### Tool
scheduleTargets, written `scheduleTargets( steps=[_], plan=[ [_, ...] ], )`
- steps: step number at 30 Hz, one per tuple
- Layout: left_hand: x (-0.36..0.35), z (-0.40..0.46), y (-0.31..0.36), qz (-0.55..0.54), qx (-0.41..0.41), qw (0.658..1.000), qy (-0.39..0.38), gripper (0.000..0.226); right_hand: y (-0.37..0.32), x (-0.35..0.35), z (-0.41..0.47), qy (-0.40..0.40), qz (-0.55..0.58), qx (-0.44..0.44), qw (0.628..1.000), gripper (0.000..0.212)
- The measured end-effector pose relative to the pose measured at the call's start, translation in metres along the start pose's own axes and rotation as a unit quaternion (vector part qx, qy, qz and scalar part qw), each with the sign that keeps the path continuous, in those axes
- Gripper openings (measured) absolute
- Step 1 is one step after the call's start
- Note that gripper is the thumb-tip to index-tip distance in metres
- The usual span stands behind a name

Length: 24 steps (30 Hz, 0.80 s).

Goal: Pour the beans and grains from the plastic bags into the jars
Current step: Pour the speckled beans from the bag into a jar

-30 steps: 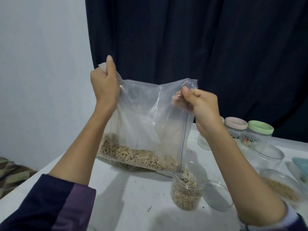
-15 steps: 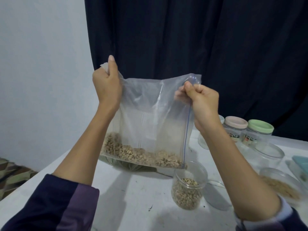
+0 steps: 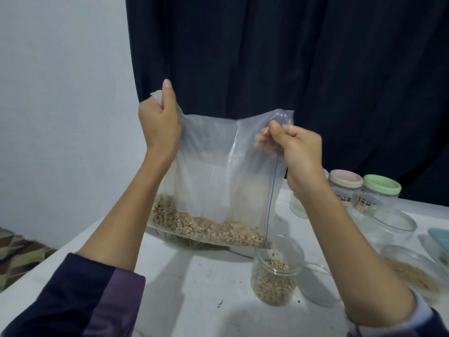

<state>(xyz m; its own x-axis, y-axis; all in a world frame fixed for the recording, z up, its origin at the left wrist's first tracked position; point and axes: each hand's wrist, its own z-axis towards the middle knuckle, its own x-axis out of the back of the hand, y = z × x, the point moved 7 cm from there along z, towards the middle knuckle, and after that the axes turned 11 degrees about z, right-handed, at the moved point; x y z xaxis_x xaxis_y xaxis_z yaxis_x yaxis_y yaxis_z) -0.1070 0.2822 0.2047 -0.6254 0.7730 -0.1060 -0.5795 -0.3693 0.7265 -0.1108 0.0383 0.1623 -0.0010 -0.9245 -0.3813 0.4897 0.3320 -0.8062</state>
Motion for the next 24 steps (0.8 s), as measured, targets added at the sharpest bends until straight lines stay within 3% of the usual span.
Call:
scheduleTargets(
  steps=[24],
  plan=[
    [0.011,0.007,-0.016,0.041,0.015,0.999,0.023,0.051,-0.007,0.004,0.002,0.003,0.012,0.021,1.0,0.022]
  ],
)
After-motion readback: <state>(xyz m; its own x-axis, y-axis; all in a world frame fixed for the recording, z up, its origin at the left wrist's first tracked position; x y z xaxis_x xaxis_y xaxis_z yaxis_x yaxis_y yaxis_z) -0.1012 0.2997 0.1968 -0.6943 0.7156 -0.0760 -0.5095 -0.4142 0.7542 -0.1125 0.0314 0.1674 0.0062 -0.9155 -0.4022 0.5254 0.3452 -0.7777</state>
